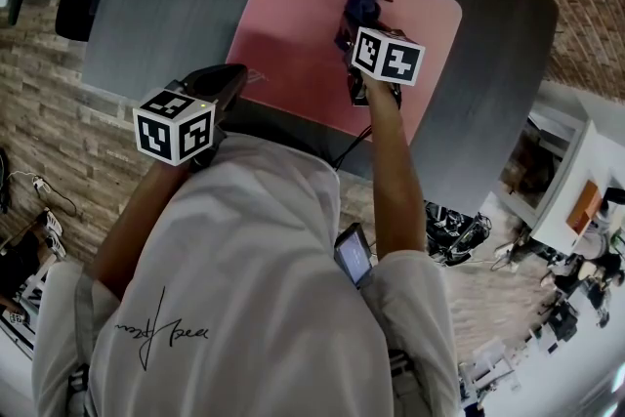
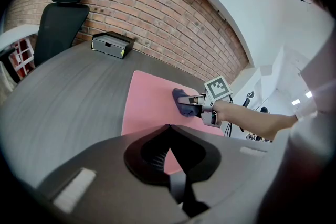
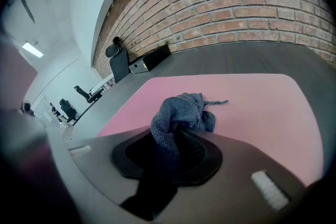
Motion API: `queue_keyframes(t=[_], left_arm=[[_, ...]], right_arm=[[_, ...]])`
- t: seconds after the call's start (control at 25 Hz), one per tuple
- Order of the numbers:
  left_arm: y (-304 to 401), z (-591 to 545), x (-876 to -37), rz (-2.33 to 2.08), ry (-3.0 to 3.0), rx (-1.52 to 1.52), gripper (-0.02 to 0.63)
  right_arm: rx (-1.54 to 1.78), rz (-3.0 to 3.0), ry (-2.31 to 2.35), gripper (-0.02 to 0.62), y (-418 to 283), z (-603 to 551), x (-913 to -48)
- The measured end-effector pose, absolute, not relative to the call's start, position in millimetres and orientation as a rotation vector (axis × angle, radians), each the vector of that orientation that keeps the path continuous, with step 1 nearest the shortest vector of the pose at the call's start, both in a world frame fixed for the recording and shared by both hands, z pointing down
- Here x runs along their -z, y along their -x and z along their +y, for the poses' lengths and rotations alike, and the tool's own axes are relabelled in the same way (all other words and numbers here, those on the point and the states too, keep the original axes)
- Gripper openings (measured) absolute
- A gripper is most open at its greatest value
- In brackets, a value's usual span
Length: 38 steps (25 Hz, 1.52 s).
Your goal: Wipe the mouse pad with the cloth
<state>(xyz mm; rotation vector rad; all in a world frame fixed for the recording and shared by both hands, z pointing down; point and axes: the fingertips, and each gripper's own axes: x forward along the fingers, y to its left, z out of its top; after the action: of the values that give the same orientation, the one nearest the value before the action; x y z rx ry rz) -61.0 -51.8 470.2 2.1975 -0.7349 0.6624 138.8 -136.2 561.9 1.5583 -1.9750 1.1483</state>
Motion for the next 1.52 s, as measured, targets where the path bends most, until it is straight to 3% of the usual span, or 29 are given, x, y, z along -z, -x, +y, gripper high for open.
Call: queue_keyframes(t=[1.52], left_arm=[[55,-46,-473,-0.686,-2.197,-0.663,0.012]], right_arm=[[-1.313,-1.847,-1.778,0.098,-234,-99,-561]])
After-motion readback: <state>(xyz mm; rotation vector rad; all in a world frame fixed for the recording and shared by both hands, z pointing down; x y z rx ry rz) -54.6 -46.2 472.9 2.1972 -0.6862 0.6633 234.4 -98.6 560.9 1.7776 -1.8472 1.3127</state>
